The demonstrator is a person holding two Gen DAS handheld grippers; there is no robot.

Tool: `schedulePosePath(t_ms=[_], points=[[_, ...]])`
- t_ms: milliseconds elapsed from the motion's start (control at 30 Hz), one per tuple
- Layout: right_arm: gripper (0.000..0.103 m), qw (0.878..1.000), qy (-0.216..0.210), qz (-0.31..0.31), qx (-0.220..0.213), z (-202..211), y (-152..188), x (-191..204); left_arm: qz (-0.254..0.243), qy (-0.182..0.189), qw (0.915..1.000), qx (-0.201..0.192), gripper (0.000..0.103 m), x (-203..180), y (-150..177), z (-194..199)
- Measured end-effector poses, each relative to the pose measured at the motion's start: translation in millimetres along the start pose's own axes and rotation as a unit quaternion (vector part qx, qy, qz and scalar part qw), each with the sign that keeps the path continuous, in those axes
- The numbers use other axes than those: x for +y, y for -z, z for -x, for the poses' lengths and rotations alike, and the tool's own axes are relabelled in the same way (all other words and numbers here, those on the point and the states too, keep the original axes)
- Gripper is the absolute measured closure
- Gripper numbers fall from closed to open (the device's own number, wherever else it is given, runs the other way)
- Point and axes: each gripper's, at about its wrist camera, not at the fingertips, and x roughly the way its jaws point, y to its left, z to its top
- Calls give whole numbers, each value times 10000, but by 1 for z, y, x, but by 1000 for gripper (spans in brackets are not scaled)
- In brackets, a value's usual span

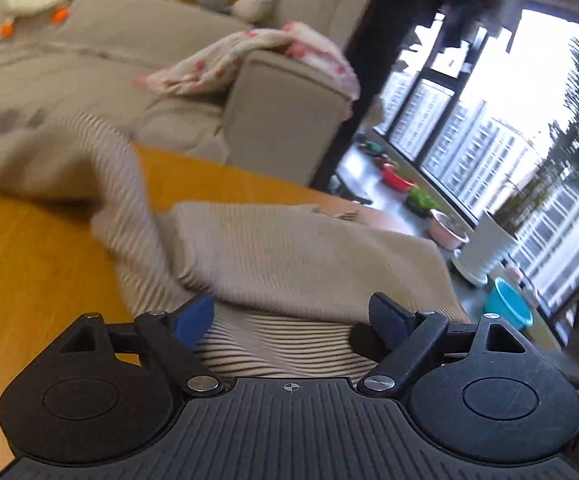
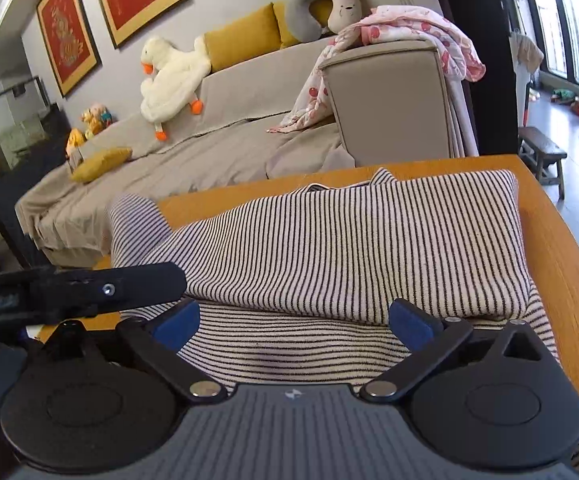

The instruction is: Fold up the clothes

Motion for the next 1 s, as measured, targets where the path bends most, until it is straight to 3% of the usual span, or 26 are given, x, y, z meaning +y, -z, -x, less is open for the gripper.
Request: schedulePosePath(t_ms=[233,500,633,800,1000], points=[[1,10000,6,2,18,0,0,0,687,-496,9955,-433,15,31,-35,8],[1,10000,-19,-16,10,0,0,-1,1649,-851,9808,-604,15,65,-63,0],[1,10000,-35,-38,-5,0,0,-1,2087,-1124,9693,-656,19,79,-65,3],[1,9999,-78,-88,-16,0,-1,-3,1477,-1623,9753,-257,17,57,-62,11],[0,9999,-84,-110,14,-1,-2,-4,1057,-1602,9806,398,9,44,-48,14]])
